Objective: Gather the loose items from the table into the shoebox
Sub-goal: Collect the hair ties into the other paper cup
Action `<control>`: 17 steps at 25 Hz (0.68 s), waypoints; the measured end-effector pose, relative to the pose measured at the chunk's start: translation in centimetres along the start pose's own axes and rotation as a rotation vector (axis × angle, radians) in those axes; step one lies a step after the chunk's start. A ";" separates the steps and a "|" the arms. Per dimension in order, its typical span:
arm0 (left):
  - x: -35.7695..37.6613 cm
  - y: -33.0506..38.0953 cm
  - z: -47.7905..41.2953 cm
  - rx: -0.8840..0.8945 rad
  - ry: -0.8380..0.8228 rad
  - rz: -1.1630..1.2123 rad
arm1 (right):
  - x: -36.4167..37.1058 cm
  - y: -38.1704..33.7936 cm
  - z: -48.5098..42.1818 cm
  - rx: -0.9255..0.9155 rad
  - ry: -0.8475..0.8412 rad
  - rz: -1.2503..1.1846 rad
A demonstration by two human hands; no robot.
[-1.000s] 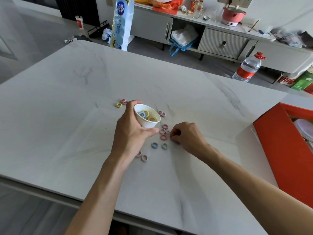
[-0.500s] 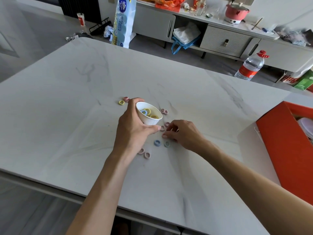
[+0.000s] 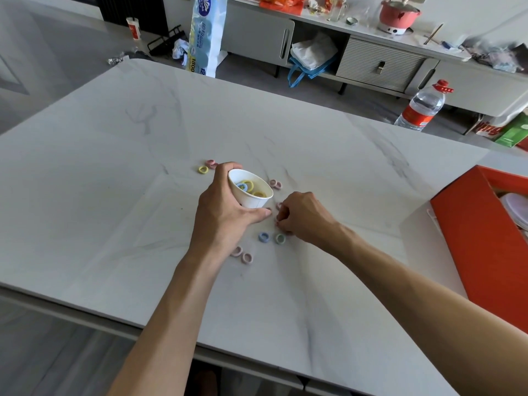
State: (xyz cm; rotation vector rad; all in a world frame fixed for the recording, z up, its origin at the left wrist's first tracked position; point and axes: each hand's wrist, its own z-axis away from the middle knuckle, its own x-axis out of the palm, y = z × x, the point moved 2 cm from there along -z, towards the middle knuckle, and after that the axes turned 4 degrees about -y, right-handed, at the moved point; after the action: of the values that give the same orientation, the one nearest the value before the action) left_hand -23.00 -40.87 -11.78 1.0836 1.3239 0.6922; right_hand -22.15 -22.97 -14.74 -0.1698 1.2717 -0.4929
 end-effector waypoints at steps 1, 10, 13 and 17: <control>-0.1 0.0 0.1 0.000 -0.004 -0.002 | -0.6 0.1 0.2 0.013 -0.013 -0.053; -0.7 0.7 0.5 0.038 -0.022 0.021 | -8.1 -8.0 3.6 -0.435 0.023 -0.180; -1.1 0.7 0.4 0.034 0.006 0.056 | -8.2 -9.0 3.4 -0.457 0.013 -0.098; -1.2 0.3 0.2 0.026 0.041 0.057 | -8.8 -6.9 1.5 -0.433 0.141 -0.357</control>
State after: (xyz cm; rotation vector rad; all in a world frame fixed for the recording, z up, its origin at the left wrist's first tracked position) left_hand -23.00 -41.89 -11.05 1.1371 1.3451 0.7446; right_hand -24.35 -25.42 -3.90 -0.7459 1.4832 -0.5337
